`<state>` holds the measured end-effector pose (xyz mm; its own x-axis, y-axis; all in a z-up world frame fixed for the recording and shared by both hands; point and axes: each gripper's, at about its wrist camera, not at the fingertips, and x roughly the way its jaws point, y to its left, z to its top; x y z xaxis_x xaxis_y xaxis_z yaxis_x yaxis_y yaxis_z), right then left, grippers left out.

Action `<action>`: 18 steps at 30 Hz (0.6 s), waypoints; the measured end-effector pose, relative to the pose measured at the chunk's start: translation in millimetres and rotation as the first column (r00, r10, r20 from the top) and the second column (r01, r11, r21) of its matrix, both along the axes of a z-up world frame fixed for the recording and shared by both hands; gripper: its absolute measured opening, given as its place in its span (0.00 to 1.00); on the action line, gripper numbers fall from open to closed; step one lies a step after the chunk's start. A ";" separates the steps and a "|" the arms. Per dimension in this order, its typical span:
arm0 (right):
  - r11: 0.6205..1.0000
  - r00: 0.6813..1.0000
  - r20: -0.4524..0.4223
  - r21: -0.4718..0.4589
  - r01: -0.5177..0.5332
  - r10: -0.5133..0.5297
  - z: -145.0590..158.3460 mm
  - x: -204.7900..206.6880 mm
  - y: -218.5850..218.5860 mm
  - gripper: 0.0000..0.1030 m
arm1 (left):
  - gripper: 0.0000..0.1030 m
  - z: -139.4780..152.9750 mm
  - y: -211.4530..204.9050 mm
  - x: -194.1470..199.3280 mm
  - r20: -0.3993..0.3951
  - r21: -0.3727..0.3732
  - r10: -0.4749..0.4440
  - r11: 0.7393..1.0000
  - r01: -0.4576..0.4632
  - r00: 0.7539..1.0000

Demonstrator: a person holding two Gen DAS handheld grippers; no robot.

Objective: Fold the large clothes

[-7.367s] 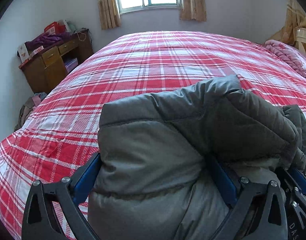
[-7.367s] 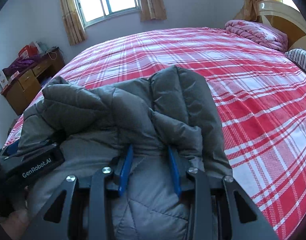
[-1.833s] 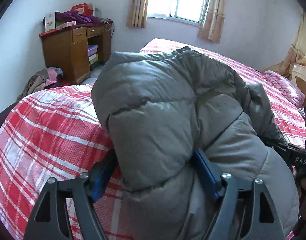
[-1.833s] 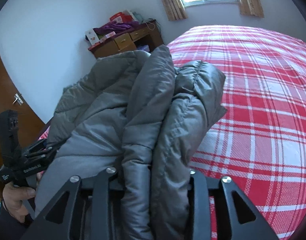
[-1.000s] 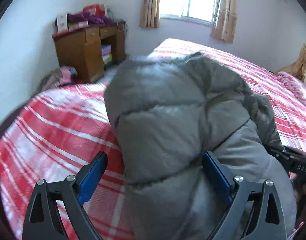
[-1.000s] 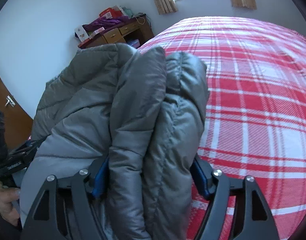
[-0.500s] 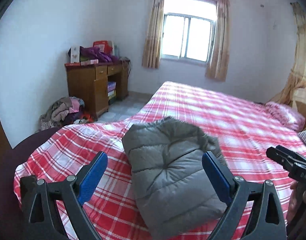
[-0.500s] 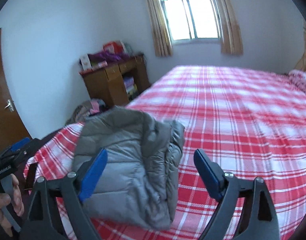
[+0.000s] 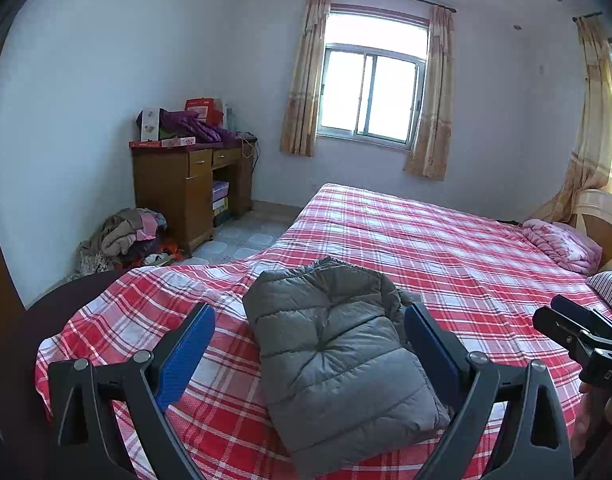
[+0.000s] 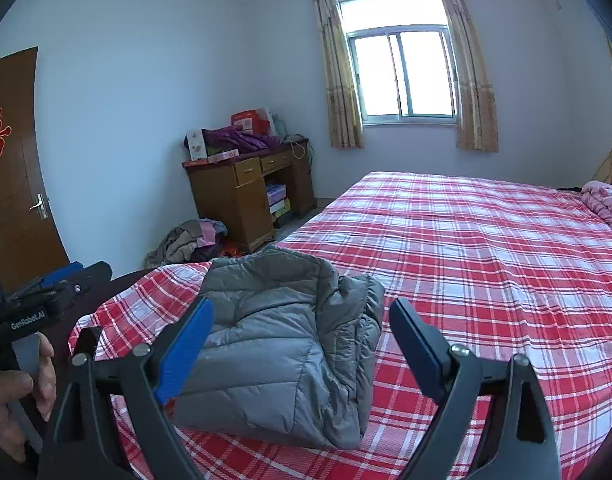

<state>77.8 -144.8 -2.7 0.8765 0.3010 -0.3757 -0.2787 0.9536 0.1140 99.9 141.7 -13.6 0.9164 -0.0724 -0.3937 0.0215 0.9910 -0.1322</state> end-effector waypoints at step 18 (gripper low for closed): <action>1.000 1.000 -0.003 0.006 -0.015 0.015 -3.0 -4.9 2.8 0.89 | 0.93 -4.0 -0.3 0.8 -0.007 -0.002 0.003 1.000 -0.003 1.000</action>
